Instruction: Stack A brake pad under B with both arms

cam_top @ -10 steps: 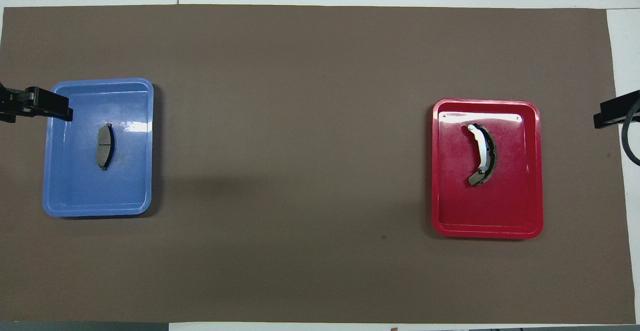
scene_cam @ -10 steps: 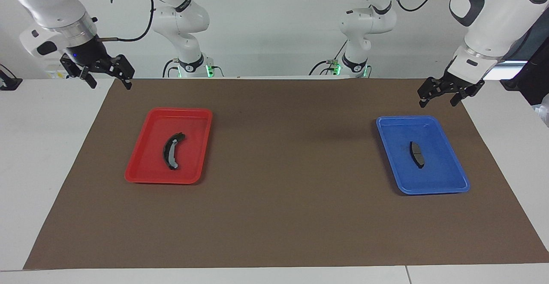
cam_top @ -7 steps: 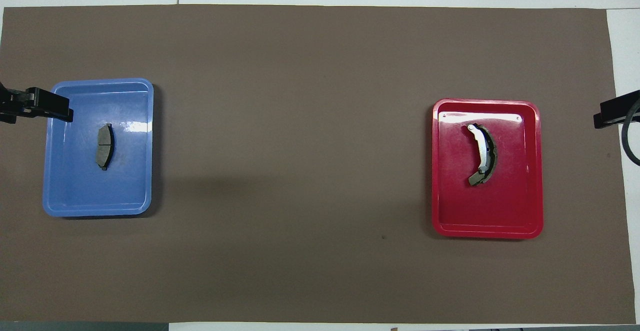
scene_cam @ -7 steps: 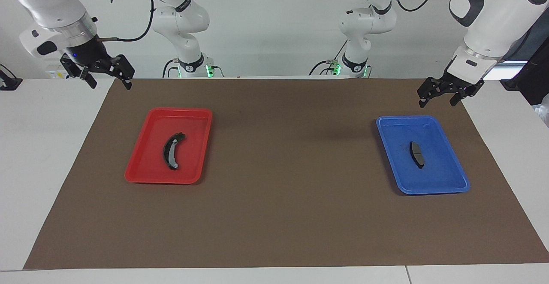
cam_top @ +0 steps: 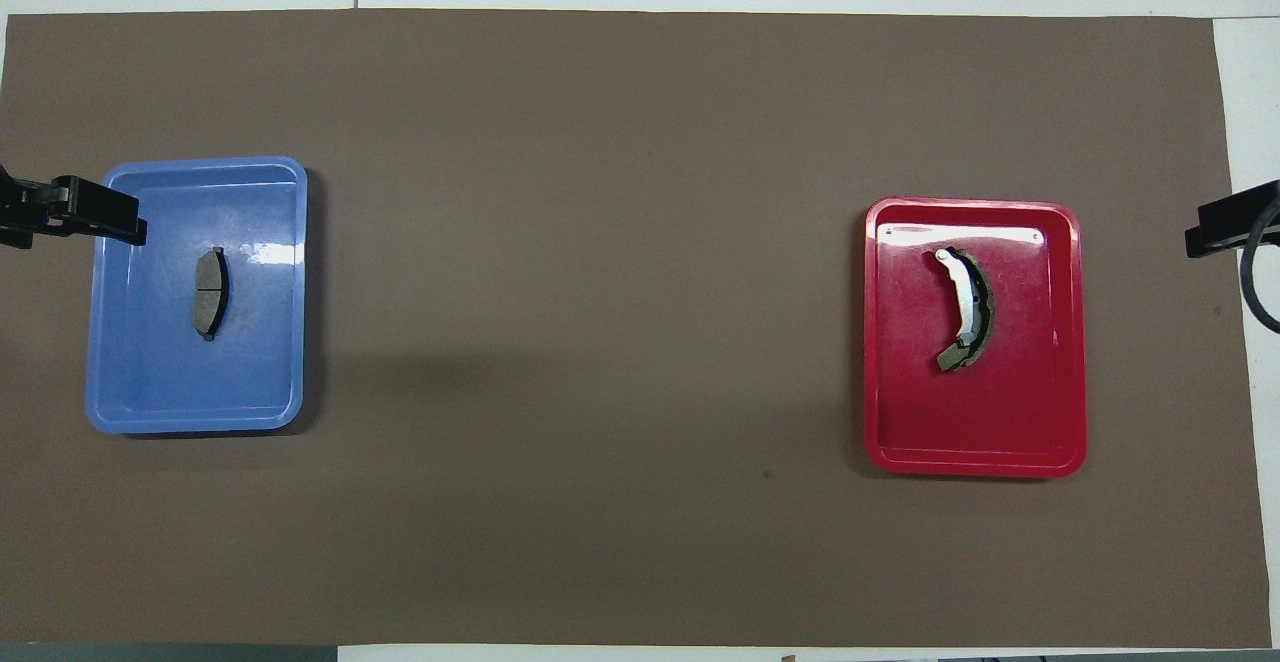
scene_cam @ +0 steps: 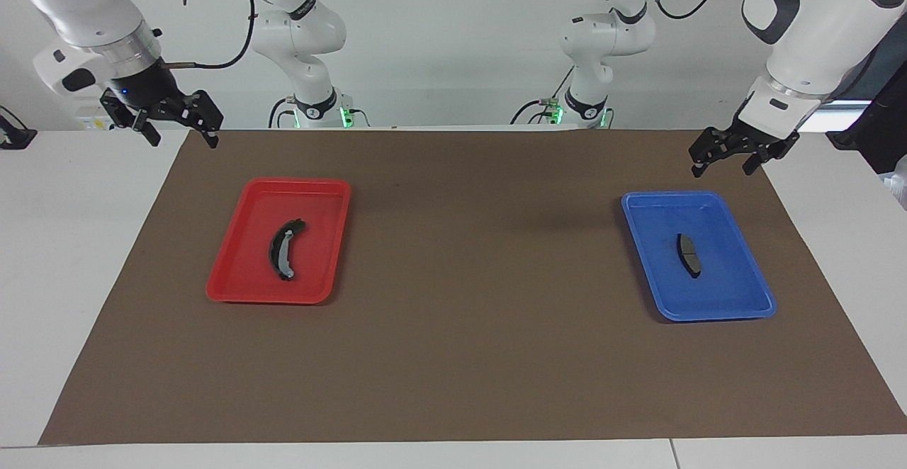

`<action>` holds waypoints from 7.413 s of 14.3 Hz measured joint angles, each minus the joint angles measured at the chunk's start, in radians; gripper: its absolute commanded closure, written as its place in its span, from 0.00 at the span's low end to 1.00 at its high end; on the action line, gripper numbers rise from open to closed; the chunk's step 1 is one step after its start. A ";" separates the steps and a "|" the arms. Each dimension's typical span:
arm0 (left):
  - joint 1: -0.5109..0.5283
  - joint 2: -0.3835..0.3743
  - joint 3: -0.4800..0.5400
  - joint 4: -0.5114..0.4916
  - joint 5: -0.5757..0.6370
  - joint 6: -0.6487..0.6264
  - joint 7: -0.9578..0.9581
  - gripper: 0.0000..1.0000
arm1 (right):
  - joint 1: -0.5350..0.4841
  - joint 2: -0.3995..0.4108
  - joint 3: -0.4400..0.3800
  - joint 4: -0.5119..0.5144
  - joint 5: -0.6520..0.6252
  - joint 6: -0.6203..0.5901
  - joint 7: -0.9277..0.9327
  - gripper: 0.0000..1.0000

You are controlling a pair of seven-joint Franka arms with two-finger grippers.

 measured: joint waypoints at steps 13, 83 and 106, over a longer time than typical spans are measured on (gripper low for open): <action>0.016 0.007 0.005 -0.191 0.002 0.283 0.078 0.01 | 0.011 -0.012 0.003 -0.069 0.009 0.073 0.000 0.00; -0.344 0.174 0.015 -0.300 0.005 0.539 -0.410 0.00 | 0.435 0.216 0.026 -0.160 0.091 0.428 0.377 0.71; 0.054 -0.058 0.016 -0.066 -0.014 -0.007 0.048 0.00 | 0.741 0.544 0.037 -0.143 0.153 0.854 0.677 0.67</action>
